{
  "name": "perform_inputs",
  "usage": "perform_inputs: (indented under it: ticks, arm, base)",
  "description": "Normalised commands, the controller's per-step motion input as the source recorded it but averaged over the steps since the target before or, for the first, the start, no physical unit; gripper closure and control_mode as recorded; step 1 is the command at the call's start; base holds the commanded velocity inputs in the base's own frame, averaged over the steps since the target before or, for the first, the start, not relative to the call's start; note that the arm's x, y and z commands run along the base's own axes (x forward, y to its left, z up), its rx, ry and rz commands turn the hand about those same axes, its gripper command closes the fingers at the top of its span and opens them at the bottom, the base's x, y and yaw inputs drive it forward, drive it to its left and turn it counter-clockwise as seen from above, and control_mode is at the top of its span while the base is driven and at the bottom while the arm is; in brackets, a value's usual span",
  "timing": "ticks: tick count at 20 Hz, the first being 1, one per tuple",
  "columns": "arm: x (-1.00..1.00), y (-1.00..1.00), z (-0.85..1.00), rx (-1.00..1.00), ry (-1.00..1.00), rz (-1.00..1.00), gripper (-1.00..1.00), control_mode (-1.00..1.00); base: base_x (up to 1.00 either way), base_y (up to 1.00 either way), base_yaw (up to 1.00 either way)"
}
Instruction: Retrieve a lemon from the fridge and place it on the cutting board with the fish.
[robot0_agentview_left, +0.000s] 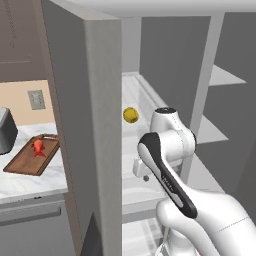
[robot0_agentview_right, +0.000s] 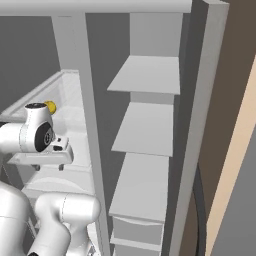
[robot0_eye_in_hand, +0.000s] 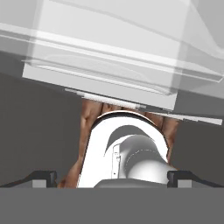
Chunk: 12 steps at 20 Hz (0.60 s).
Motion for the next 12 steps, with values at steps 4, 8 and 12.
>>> perform_inputs:
  ticks: [4, 8, 12]
  arm:
    - [0.0, 0.0, 0.0, 0.0, 0.0, 0.0, -1.0, -1.0]
    - [0.0, 0.01, 0.0, 0.02, -0.03, 0.0, -1.0, -1.0]
    - [0.0, 0.04, 0.27, 0.02, -0.17, 0.0, -1.0, -1.0]
  base:
    - [0.0, 0.0, 0.0]
    - [0.0, 0.0, 0.0]
    - [0.0, 0.0, 0.0]
